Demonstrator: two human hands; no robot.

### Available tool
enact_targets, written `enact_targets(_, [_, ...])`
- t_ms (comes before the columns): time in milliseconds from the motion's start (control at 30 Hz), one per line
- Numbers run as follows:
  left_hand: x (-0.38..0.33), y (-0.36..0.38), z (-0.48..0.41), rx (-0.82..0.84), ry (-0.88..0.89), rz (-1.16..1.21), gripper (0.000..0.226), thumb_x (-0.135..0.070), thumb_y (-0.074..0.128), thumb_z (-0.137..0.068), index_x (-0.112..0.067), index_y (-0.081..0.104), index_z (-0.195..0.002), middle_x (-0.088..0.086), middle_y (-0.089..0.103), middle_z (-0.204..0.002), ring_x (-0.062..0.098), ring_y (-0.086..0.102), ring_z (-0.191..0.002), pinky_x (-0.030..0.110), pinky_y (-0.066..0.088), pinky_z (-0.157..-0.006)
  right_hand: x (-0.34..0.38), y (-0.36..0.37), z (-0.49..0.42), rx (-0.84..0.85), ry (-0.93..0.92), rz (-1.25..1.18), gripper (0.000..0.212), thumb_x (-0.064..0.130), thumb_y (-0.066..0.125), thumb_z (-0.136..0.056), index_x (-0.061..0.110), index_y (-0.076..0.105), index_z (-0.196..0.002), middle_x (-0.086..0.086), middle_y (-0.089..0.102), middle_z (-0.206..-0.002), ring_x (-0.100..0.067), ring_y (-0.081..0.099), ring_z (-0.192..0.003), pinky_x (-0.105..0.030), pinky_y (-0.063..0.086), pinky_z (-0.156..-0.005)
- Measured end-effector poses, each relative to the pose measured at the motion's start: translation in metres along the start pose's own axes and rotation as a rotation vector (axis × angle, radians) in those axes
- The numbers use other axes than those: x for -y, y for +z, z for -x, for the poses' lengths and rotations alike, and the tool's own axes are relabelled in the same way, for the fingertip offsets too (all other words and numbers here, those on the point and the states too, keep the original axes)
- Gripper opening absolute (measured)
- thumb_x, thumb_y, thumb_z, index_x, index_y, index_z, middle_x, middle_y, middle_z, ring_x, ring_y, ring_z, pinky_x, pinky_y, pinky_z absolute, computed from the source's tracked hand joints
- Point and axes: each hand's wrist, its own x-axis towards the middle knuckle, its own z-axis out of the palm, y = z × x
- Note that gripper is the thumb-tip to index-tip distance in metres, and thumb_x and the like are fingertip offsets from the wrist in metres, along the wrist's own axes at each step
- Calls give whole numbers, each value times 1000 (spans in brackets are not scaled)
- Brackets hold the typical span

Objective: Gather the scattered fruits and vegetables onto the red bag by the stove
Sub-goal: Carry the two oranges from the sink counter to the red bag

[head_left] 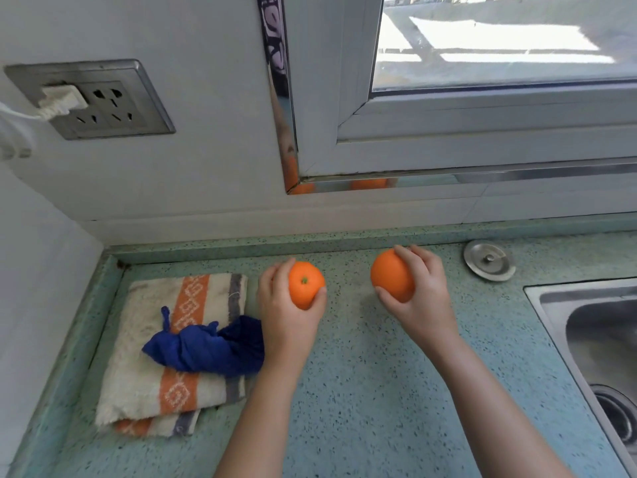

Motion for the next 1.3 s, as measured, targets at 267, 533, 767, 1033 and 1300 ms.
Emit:
enact_targets(267, [-36, -23, 65, 80, -58, 193, 57, -23, 75, -74, -33, 43, -121, -11, 38, -124, 5, 42, -110, 11, 36, -82, 19, -32, 56, -32, -18, -96, 64, 18, 77, -69, 25, 49, -125, -1, 37, -129, -23, 40, -119, -34, 39, -92])
enact_targets(533, [-49, -53, 135, 146, -105, 250, 56, -24, 75, -74, -36, 42, -117, -10, 40, -122, 4, 46, -103, 2, 36, -73, 31, -63, 131, -43, -35, -156, 65, 17, 79, -67, 35, 46, -121, 4, 36, -125, -17, 41, -117, -29, 37, -90])
enact_targets(767, [-66, -86, 202, 151, -63, 277, 56, -25, 74, -74, -39, 42, -118, -10, 41, -124, -3, 47, -101, -5, 34, -70, 42, -86, 196, -32, -58, -185, 63, 17, 79, -67, 28, 49, -122, -1, 39, -127, -18, 42, -117, -29, 40, -90])
enact_targets(1033, [-85, -120, 275, 156, -49, 297, 54, -28, 74, -74, -48, 40, -111, -13, 41, -123, 1, 48, -100, -2, 39, -68, 55, -129, 270, -40, -86, -208, 64, 19, 79, -68, 37, 45, -120, 1, 39, -128, -15, 42, -115, -28, 41, -87])
enact_targets(1300, [-104, -161, 372, 94, -44, 301, 54, -27, 74, -74, -43, 42, -114, -21, 40, -114, -3, 47, -98, -3, 38, -66, 62, -171, 359, 8, -162, -226, 63, 22, 78, -69, 39, 43, -119, 3, 39, -126, -12, 44, -109, -10, 37, -78])
